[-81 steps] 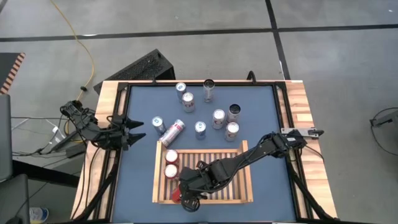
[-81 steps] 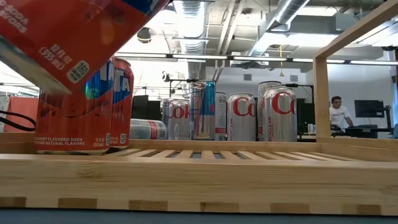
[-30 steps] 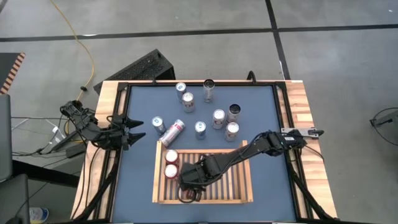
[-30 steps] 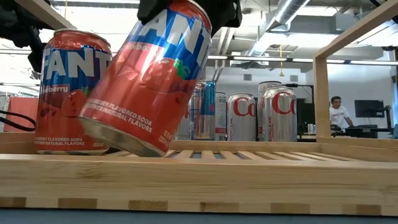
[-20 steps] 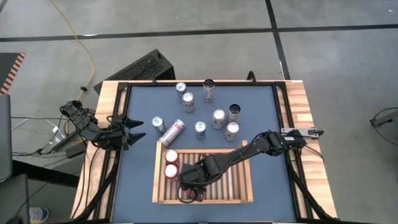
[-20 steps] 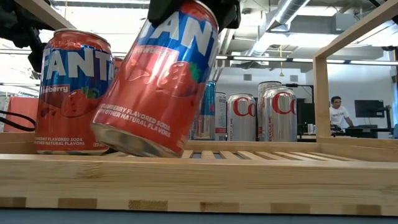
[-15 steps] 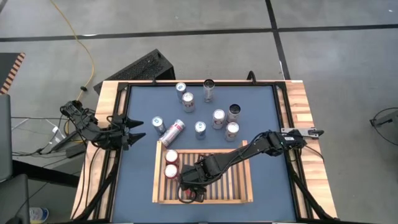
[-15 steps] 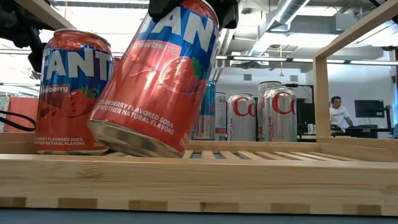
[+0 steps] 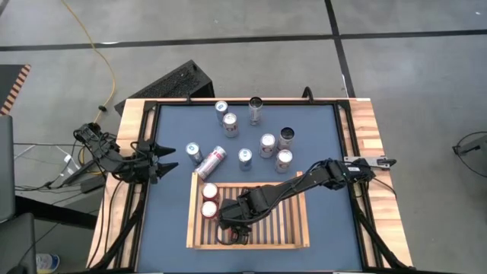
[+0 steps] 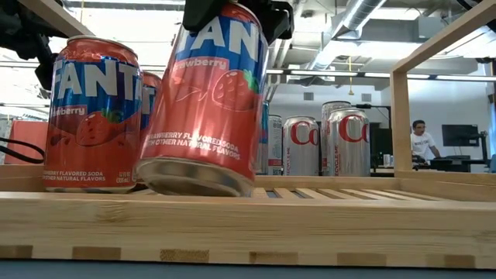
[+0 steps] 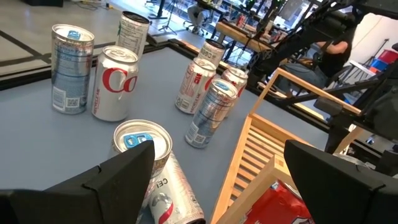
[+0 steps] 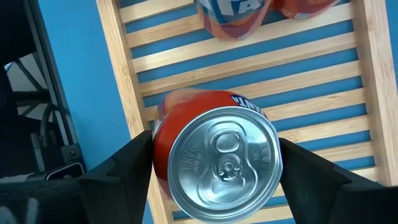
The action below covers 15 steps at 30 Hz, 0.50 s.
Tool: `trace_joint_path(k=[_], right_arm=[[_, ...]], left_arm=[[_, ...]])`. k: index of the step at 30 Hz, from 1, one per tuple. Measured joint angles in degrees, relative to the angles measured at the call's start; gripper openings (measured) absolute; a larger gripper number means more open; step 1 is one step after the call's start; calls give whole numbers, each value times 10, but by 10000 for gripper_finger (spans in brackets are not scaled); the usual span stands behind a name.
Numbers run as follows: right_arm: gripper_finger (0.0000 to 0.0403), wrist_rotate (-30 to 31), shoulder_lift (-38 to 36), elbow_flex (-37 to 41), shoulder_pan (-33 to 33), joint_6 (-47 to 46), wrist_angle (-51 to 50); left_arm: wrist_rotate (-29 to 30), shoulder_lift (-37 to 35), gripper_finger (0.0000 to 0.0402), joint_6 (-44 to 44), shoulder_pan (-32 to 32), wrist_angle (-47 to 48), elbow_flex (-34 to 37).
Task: Place canned beverage on shelf
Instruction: Put the red soda can on the shelf aligned with the other red soda can
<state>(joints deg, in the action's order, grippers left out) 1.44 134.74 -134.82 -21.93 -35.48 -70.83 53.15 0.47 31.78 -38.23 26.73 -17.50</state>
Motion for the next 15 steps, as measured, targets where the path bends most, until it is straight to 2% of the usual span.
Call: trace_joint_path(k=[8,15], right_arm=[[286,19,0,0,5,0,-27],[285,76,-1,-1,10,0,-52]], left_arm=[[1,0,348,-6,0,-1,0],[1,0,348,-6,0,-1,0]])
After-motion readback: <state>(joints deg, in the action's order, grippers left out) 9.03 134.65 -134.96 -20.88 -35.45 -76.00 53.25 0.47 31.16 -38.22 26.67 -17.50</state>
